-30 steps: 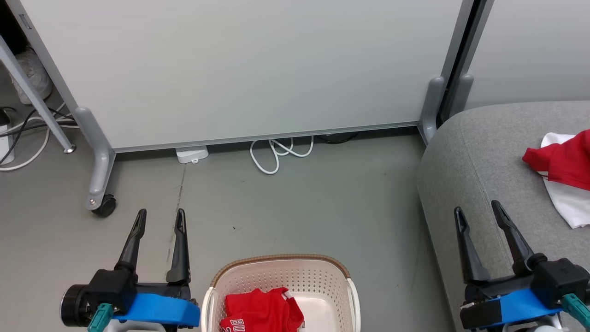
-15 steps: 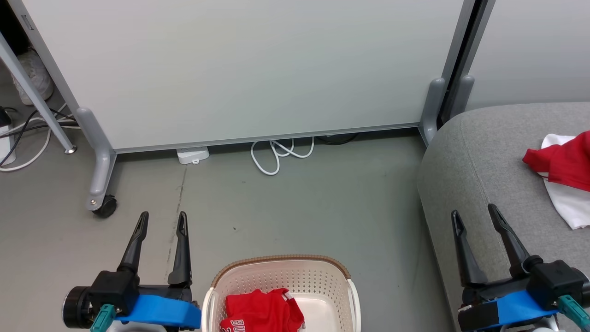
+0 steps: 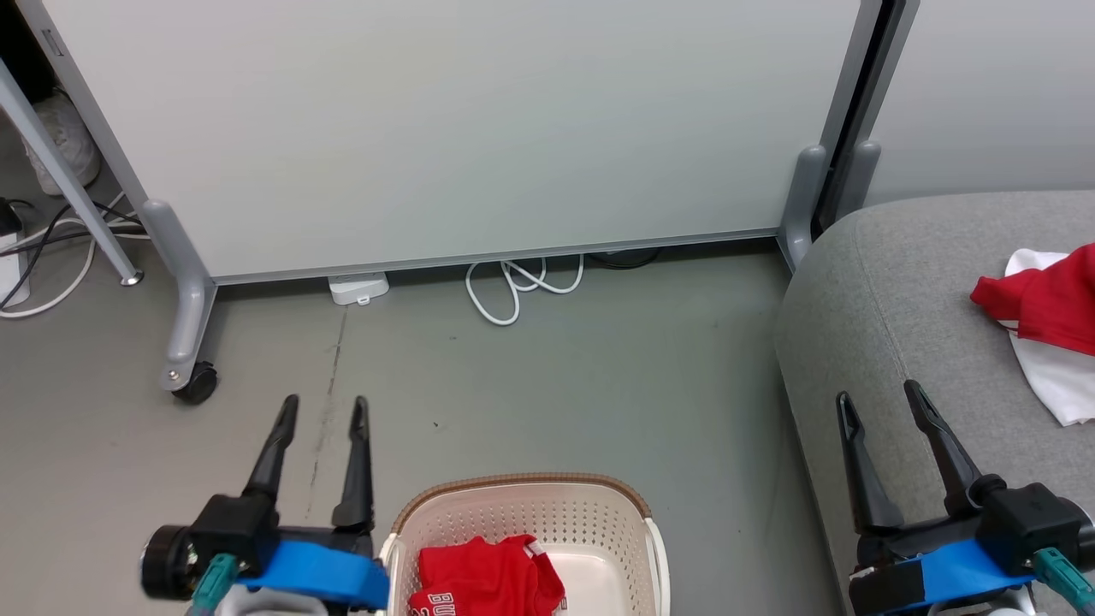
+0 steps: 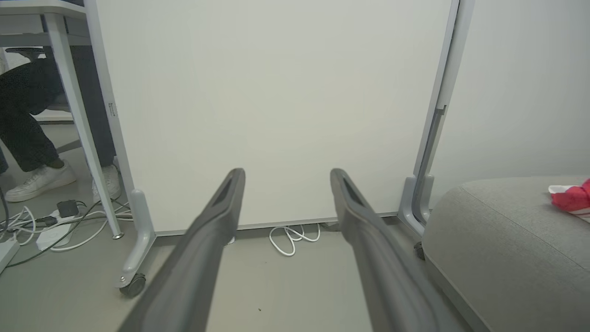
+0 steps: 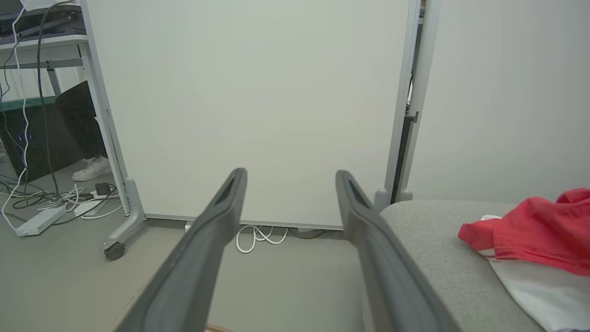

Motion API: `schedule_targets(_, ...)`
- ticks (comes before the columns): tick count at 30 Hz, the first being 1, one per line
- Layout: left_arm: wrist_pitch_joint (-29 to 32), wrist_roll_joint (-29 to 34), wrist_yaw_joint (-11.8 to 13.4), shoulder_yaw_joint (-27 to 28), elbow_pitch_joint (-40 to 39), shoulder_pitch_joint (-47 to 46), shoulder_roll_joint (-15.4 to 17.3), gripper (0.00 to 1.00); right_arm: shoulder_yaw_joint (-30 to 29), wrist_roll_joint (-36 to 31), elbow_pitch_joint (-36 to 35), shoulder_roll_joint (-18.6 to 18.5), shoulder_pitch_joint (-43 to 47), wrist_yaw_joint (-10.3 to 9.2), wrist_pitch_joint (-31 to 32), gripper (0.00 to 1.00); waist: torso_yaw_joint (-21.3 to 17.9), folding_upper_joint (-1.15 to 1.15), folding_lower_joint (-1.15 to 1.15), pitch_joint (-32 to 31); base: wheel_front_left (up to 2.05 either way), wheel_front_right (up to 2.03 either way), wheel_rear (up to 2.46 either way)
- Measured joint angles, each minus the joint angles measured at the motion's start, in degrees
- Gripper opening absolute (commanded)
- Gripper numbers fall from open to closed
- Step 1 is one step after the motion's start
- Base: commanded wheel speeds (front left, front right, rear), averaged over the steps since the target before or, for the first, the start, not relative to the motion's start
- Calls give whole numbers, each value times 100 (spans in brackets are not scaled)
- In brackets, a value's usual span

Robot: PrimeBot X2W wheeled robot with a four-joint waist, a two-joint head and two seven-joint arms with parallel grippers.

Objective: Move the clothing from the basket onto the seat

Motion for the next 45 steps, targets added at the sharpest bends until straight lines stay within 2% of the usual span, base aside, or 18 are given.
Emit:
schedule_targets(6,-1,-165,-1,-397,416,-438,140,100,37,0,-43,1,-25,0,0,100,-27,0,0,104,0,0,0)
schedule_targets(16,-1,-579,-23,-1521,1705,-1455,503,100,133,45,-157,14,-359,0,0,100,-218,0,0,710,0,0,0)
schedule_targets(32,48,-1004,-24,-3505,4027,-3229,552,100,235,96,-404,-45,-1256,0,0,100,-692,0,1,2131,0,0,0)
schedule_targets(40,483,-981,-24,-4706,4875,-4018,578,100,211,102,-560,-88,-1611,0,0,100,-844,0,2,2915,0,0,0)
schedule_targets(45,1009,-1088,-24,-5437,5226,-4366,610,100,200,101,-667,-156,-1849,0,0,100,-911,0,1,3386,0,0,0)
